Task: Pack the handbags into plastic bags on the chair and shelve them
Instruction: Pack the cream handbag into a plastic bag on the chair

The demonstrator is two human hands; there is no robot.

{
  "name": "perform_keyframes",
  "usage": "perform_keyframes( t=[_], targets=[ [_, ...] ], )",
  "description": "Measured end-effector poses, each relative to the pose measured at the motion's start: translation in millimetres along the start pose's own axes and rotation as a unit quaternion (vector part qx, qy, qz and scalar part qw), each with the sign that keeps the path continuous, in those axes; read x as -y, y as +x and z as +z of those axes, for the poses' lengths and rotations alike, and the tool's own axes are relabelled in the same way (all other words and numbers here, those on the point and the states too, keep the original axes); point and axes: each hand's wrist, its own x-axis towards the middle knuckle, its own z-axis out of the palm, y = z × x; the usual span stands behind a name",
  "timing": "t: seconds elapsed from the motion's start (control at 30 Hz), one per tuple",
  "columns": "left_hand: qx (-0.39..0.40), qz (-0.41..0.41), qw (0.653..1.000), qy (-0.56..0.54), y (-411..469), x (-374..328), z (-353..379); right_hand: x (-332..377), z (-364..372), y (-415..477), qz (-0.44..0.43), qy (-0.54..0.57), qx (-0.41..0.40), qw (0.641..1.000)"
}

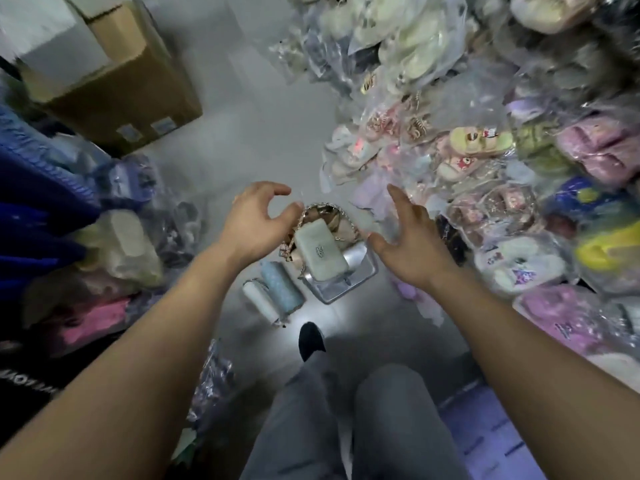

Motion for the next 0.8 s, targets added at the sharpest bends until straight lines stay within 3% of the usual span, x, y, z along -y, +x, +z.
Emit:
perform_keyframes(
  t=[0.17, 0.43, 0.63, 0.8],
  targets=[
    [0.036, -0.006, 0.999, 0.039, 86, 30, 39, -24, 50, 69, 0.060, 0.101, 0.009, 0.993],
    [0.079, -0.015, 0.988, 0.133, 212, 167, 210, -155, 231, 212, 0.177, 0.128, 0.064, 0.974],
    [0.128, -0.078, 0.974, 0.169, 248, 255, 331, -230, 369, 267, 0.395, 0.345, 0.130, 0.841],
    [0.161, -0.108, 0.967, 0.164, 251, 291, 397, -242, 434, 286, 0.447, 0.472, 0.044, 0.759]
  ],
)
